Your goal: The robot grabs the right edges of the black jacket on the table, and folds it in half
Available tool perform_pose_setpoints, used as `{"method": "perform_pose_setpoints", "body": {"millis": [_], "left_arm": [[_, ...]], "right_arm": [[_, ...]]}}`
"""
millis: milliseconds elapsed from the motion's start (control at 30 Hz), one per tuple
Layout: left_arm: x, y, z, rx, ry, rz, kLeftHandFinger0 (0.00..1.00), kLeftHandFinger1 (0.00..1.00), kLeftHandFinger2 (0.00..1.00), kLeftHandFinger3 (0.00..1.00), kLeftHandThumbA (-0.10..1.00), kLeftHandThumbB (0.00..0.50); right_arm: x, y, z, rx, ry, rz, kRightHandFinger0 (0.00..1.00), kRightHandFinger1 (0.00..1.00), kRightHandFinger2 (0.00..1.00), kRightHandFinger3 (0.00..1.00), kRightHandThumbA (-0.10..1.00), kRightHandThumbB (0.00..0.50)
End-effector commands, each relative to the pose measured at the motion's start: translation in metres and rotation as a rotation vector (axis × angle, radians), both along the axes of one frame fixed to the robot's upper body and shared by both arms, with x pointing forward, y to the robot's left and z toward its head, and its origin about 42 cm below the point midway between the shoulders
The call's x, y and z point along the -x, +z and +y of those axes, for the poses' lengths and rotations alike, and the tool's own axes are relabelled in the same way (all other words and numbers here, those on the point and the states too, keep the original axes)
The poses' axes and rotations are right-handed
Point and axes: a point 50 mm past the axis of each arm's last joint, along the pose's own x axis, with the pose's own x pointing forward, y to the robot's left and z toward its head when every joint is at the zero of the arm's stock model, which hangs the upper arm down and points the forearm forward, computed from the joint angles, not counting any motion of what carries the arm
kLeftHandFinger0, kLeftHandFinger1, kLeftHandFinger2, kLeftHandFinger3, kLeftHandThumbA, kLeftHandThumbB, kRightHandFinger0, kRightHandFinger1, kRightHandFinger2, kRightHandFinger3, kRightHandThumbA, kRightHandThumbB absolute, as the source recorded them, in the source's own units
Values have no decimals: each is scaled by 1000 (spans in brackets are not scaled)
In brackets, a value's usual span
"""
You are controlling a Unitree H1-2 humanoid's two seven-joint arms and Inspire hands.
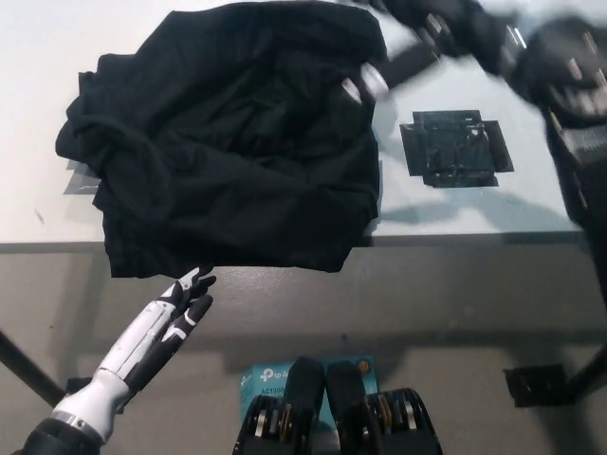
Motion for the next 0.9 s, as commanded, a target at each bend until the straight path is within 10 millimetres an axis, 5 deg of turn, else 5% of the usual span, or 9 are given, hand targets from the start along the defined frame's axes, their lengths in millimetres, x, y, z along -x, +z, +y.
{"method": "perform_pose_setpoints", "body": {"millis": [0,433,733,867], "left_arm": [[-10,26,31,213,87,-235,1000,1000,1000,1000,1000,89],[11,9,35,221,120,-185,1000,1000,1000,1000,1000,79],[38,-11,34,240,133,-151,1000,1000,1000,1000,1000,60],[53,-19,38,233,151,-123,1000,1000,1000,1000,1000,62]], "right_arm": [[214,30,-114,-558,-65,-590,1000,1000,1000,1000,1000,296],[230,-85,-90,-761,-224,-288,1000,1000,1000,1000,1000,347],[204,-220,-89,-825,-552,83,1000,1000,1000,1000,1000,150],[216,-259,-86,-820,-565,195,1000,1000,1000,1000,1000,145]]}}
